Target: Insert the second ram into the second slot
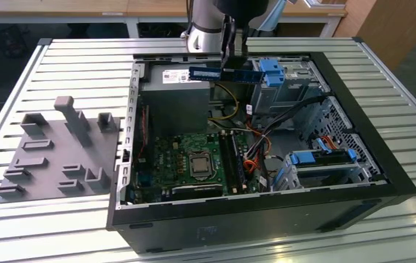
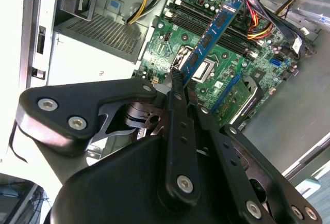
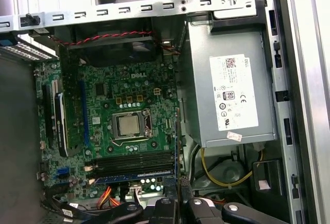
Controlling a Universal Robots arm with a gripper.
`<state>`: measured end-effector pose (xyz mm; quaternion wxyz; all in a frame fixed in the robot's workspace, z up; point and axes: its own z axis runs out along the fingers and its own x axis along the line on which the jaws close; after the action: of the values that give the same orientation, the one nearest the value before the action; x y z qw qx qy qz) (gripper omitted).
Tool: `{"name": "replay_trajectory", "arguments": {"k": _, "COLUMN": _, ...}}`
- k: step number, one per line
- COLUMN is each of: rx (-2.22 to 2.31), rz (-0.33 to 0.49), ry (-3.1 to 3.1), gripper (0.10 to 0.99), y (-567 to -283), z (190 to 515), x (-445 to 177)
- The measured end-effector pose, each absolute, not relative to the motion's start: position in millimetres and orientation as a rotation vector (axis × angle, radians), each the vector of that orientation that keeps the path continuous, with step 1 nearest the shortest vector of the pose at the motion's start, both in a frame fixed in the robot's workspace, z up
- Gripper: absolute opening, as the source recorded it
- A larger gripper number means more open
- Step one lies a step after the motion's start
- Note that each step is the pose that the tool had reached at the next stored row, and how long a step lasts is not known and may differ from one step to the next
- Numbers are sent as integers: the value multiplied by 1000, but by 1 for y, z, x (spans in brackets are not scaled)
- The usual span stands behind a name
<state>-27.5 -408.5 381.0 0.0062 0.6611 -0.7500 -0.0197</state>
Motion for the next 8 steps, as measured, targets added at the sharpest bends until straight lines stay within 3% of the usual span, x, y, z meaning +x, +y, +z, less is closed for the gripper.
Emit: {"name": "replay_trajectory", "arguments": {"k": 8, "rx": 2059, "rz": -62, "ry": -2356, "gripper": 141, "y": -409, "z": 381, "x": -28}}
